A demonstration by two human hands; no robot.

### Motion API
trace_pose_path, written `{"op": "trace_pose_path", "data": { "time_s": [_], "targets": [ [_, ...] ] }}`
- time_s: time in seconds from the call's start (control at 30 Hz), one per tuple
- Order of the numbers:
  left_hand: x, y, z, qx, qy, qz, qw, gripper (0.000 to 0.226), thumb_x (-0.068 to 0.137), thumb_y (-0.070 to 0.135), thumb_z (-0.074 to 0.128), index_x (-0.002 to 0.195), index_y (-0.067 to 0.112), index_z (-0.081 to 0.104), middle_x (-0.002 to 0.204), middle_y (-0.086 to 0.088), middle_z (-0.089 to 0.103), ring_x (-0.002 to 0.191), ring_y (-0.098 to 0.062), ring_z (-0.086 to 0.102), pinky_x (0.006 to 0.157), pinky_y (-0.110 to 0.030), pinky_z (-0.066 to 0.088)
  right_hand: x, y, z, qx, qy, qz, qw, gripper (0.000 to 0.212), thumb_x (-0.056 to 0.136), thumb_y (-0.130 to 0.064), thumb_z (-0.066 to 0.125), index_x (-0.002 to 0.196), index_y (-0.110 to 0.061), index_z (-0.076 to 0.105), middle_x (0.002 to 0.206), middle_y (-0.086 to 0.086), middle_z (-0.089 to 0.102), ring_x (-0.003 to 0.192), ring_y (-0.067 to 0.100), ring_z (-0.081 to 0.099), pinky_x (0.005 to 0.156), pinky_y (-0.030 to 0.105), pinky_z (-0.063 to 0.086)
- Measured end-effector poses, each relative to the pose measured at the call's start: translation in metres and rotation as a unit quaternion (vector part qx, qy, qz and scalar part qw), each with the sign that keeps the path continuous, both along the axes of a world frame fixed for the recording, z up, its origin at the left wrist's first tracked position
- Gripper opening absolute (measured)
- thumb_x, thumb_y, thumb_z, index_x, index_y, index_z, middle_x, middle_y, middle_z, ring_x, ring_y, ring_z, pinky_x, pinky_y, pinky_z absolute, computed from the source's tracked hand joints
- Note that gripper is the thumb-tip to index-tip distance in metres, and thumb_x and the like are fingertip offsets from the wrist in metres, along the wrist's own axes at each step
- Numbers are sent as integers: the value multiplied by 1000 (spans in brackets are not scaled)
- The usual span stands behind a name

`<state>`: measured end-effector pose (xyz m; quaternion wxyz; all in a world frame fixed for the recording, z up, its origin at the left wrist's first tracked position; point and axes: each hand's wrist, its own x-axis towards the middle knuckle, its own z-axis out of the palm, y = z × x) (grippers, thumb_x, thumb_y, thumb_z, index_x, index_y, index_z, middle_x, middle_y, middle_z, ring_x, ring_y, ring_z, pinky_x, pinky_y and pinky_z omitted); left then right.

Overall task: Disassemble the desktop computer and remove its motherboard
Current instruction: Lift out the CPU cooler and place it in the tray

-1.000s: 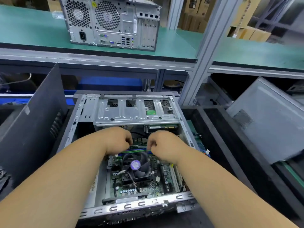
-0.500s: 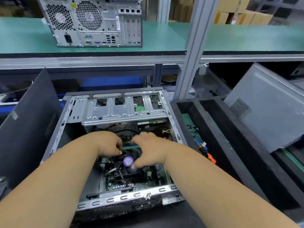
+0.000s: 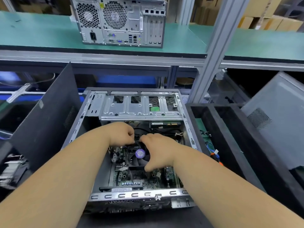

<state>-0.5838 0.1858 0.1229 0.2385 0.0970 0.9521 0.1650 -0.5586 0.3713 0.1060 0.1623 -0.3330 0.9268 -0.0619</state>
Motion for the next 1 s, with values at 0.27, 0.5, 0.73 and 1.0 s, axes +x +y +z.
{"op": "trace_pose_path", "data": {
  "time_s": [0.27, 0.5, 0.73, 1.0],
  "targets": [
    [-5, -10, -2, 146, -10, 81, 986, 23, 96, 43, 50, 92, 27, 67, 95, -2, 67, 86, -24, 64, 81, -35, 52, -9, 3, 8, -121, -38, -74, 989, 67, 59, -59, 70, 115, -27, 53, 102, -10, 51, 94, 15, 51, 78, 33, 49],
    [-2, -17, 0, 336, -122, 131, 925, 51, 87, 63, 45, 81, 20, 71, 88, -4, 71, 82, -21, 62, 89, -44, 47, -8, 7, 21, -275, -134, -129, 943, 51, 60, -65, 63, 99, -32, 63, 92, -11, 60, 82, 7, 59, 76, 34, 50],
    [-7, -34, 3, 498, -168, 180, 832, 74, 76, 69, 50, 98, 2, 71, 94, -21, 63, 79, -29, 54, 73, -39, 40, -10, 11, 24, -473, -218, -112, 846, 45, 65, -53, 59, 100, -26, 67, 94, -3, 63, 87, 13, 58, 76, 28, 43],
    [-11, -36, 2, 720, -197, 168, 644, 86, 73, 82, 40, 107, 10, 71, 100, -14, 68, 82, -24, 65, 79, -35, 48, -15, 13, 28, -712, -335, -226, 574, 46, 76, -29, 63, 116, -7, 65, 111, 12, 68, 105, 28, 62, 99, 46, 43]
  ]
}}
